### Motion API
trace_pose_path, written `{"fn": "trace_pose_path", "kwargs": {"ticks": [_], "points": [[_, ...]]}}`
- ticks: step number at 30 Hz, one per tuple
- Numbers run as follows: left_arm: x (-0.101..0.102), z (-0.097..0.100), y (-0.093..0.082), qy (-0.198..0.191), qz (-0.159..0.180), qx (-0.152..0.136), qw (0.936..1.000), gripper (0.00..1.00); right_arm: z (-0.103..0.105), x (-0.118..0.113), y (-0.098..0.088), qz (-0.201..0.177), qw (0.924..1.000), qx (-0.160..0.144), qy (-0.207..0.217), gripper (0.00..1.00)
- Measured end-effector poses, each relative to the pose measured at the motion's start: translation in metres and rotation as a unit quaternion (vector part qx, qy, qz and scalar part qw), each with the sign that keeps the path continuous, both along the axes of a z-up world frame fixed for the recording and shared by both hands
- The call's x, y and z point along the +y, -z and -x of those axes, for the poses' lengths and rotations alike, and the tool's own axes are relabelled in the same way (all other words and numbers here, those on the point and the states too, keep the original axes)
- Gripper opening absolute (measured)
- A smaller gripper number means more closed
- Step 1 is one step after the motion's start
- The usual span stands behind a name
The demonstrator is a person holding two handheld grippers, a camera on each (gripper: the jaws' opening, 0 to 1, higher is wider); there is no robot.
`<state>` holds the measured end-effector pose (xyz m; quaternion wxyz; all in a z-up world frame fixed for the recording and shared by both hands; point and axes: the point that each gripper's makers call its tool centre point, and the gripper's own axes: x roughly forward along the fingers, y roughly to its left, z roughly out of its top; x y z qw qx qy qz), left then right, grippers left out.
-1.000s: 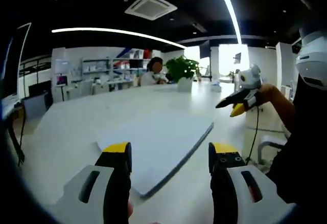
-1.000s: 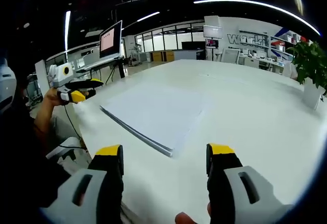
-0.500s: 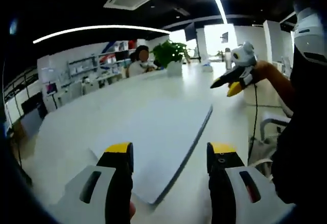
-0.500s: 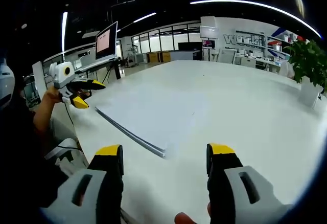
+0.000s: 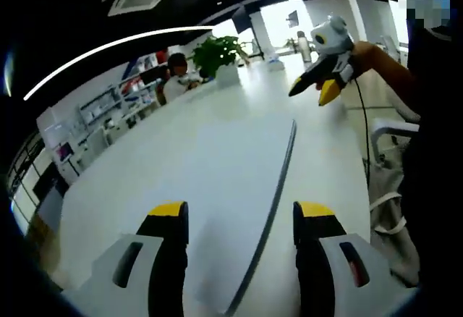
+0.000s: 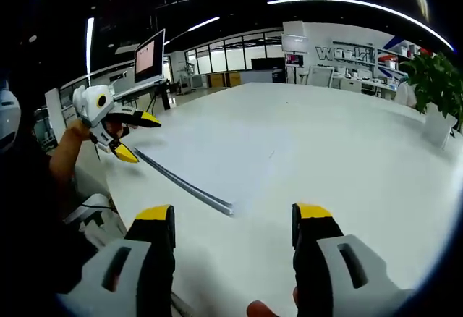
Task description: Grasp the top corner of one sheet in the document stack and pull a single sheet out from the document stack, separating that one sheet from the rest and lifting it clear until the single sheet is fully removed from the stack
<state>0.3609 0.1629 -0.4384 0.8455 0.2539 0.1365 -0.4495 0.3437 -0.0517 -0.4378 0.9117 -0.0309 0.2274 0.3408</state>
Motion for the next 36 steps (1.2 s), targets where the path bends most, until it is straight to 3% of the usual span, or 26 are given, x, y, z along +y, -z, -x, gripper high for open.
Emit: {"fn": "trace_pose_path", "kwargs": {"ticks": [3,8,14,19,24,28,29,36], "points": [[-0.001,-0.002,0.003,0.009,-0.011,0.0,0.9999,0.57,0.001,0.0,-0.002,-0.005,1.0,-0.003,0.003,0.64],[-0.008,-0.004,0.007,0.032,-0.025,0.009,0.9991,0.46,0.0,-0.004,0.005,-0.008,0.9999,0.003,0.011,0.65],[-0.021,-0.006,0.012,0.055,-0.046,0.008,0.9974,0.46,-0.004,-0.01,0.008,-0.006,0.9997,0.004,0.023,0.64],[-0.034,-0.009,0.014,0.068,-0.038,0.015,0.9969,0.42,-0.004,-0.012,0.001,-0.011,0.9997,-0.005,0.022,0.64],[-0.04,-0.006,0.018,0.078,-0.034,0.027,0.996,0.31,-0.003,-0.015,0.003,-0.011,0.9996,-0.006,0.026,0.64],[-0.04,-0.005,0.027,0.082,-0.05,0.029,0.995,0.31,-0.002,-0.018,0.004,-0.011,0.9995,-0.003,0.031,0.64],[-0.039,-0.006,0.027,0.088,-0.06,0.014,0.9942,0.3,-0.002,-0.018,0.005,-0.011,0.9995,-0.003,0.031,0.64],[-0.039,-0.005,0.027,0.086,-0.062,0.015,0.9943,0.3,-0.001,-0.019,0.004,-0.009,0.9995,-0.003,0.031,0.64]]}}
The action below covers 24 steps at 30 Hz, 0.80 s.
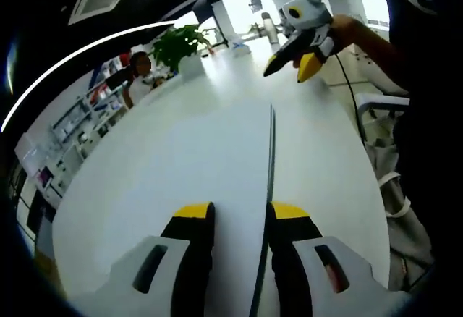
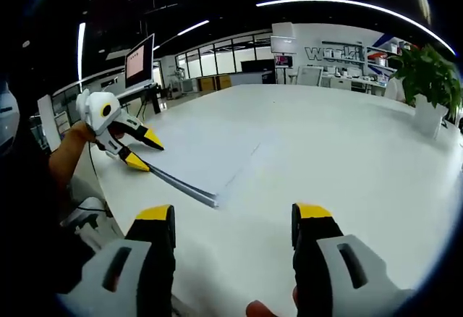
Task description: Grasp the top corner of one sheet in the document stack and pull a single sheet out from the document stack, separating that one sheet from the rest and lifting it clear until the single sheet is fully removed from the stack
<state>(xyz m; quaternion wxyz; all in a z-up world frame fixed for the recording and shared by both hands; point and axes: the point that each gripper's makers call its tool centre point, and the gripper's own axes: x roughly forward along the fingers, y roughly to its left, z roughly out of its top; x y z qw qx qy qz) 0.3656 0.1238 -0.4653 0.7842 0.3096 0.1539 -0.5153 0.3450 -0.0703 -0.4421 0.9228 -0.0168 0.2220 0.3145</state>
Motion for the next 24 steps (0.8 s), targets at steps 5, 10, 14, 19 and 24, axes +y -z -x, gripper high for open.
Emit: {"fn": "trace_pose_path", "kwargs": {"ticks": [5,10,14,19,24], "points": [[0.0004,0.0002,-0.0003,-0.005,0.002,0.0,1.0,0.29,0.0004,0.0002,-0.0005,0.004,1.0,-0.001,-0.001,0.64],[0.0004,0.0018,-0.0008,-0.007,0.013,0.005,0.9999,0.27,0.0004,-0.001,-0.0002,0.008,1.0,0.0,-0.001,0.64],[0.0001,0.0023,-0.0005,-0.006,0.012,-0.002,0.9999,0.26,-0.0003,-0.0004,-0.0007,0.01,0.9999,-0.001,-0.001,0.64],[-0.0003,0.0028,0.0002,-0.005,0.01,-0.015,0.9998,0.25,-0.0009,0.0033,-0.0013,0.015,0.9998,-0.009,-0.006,0.63],[-0.0001,0.0026,0.0003,-0.004,0.011,-0.018,0.9998,0.25,-0.0039,0.0046,-0.0003,0.012,0.9999,-0.01,0.0,0.63]]}}
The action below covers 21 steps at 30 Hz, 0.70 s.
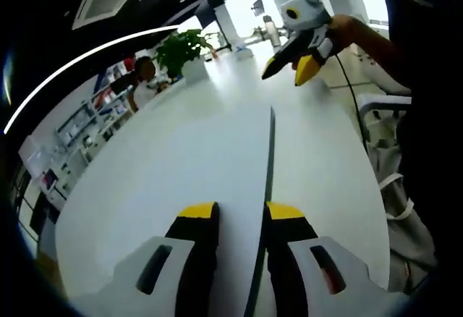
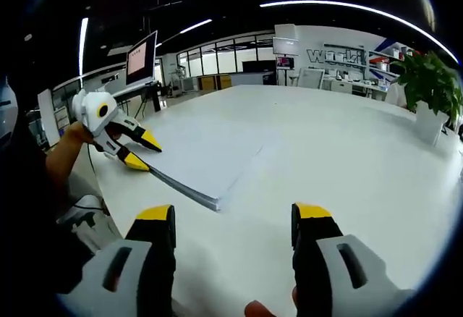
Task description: Grasp the top corner of one sheet in the document stack and pull a single sheet out from the document stack, separating that one sheet from the rest and lifting it clear until the single sheet is fully removed from the stack
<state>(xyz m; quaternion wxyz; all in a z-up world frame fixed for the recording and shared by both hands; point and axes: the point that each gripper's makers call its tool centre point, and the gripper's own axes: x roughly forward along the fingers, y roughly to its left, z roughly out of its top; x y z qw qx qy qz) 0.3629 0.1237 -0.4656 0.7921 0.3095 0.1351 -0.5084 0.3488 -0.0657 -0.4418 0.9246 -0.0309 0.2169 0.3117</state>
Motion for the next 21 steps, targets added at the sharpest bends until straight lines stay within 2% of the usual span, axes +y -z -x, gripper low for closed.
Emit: {"fn": "trace_pose_path", "kwargs": {"ticks": [3,9,13,18,21], "points": [[0.0,0.0,0.0,-0.001,-0.002,0.0,1.0,0.26,-0.001,0.001,-0.002,0.01,0.9999,-0.01,-0.002,0.62],[0.0,0.0,0.0,-0.004,0.006,0.005,1.0,0.26,-0.003,0.009,-0.012,0.04,0.9972,-0.062,-0.017,0.62],[0.0,-0.001,-0.001,-0.009,0.015,0.011,0.9998,0.26,-0.005,0.019,-0.016,0.068,0.9927,-0.094,-0.034,0.63],[-0.001,-0.001,-0.001,-0.011,0.016,0.014,0.9997,0.26,-0.005,0.033,-0.015,0.098,0.987,-0.117,-0.053,0.65],[-0.001,-0.001,-0.001,-0.01,0.015,0.014,0.9997,0.26,-0.006,0.042,-0.017,0.101,0.9849,-0.129,-0.057,0.65]]}}
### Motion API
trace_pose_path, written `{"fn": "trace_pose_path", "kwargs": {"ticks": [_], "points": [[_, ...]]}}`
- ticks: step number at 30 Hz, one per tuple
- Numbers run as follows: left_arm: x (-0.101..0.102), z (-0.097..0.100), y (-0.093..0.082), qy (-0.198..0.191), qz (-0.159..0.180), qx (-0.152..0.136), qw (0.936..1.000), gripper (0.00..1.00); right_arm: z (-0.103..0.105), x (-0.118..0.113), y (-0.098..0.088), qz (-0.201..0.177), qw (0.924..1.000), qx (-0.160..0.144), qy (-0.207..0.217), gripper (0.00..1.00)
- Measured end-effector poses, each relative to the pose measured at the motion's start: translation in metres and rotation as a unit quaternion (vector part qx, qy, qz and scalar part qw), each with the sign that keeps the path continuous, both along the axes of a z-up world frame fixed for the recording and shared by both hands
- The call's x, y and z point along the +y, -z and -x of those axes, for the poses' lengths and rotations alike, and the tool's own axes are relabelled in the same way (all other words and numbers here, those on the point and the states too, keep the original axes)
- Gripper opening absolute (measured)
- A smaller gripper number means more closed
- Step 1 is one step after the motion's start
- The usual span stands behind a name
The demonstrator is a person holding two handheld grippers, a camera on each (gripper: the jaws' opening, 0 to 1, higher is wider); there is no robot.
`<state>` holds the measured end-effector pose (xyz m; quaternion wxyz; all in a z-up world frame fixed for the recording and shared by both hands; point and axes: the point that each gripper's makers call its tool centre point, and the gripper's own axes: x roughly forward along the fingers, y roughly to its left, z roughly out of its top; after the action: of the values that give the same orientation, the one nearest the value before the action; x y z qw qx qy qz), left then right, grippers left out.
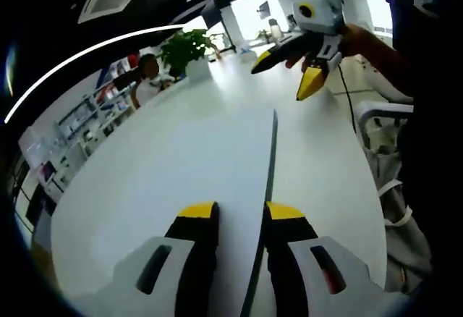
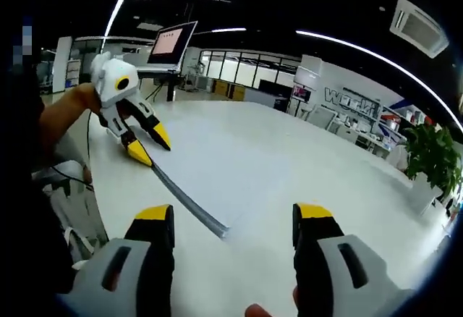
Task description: Grasp the top corner of one sheet in the document stack and pull a single sheet out from the document stack, separating that one sheet from the rest and lifting it clear until the single sheet is fully removed from the stack
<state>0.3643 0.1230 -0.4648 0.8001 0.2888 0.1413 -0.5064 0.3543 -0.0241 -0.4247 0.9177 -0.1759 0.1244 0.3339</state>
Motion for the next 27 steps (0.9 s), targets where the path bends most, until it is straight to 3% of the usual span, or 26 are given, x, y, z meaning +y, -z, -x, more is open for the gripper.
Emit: {"fn": "trace_pose_path", "kwargs": {"ticks": [4,7,11,14,17,23,27], "points": [[0.0,0.0,0.0,0.001,0.001,0.005,1.0,0.26,-0.002,0.02,-0.012,-0.008,0.9985,-0.05,-0.022,0.64],[0.0,0.0,0.0,0.002,0.005,0.007,1.0,0.26,0.001,0.035,-0.016,-0.014,0.9969,-0.066,-0.04,0.62],[-0.001,0.001,0.0,0.006,-0.005,-0.002,1.0,0.26,0.0,0.053,-0.023,0.028,0.9895,-0.13,-0.055,0.6],[0.0,0.0,0.0,0.004,-0.003,0.005,1.0,0.26,0.001,0.065,-0.024,0.08,0.9789,-0.173,-0.072,0.6],[0.0,0.001,0.0,0.004,-0.001,0.004,1.0,0.26,0.005,0.081,-0.021,0.124,0.9629,-0.215,-0.105,0.57],[0.001,0.0,0.0,0.002,0.014,0.007,0.9999,0.26,0.004,0.096,-0.002,0.227,0.9298,-0.257,-0.134,0.55],[0.0,0.001,-0.001,0.003,0.015,0.01,0.9998,0.26,0.003,0.104,0.004,0.24,0.9229,-0.265,-0.142,0.52]]}}
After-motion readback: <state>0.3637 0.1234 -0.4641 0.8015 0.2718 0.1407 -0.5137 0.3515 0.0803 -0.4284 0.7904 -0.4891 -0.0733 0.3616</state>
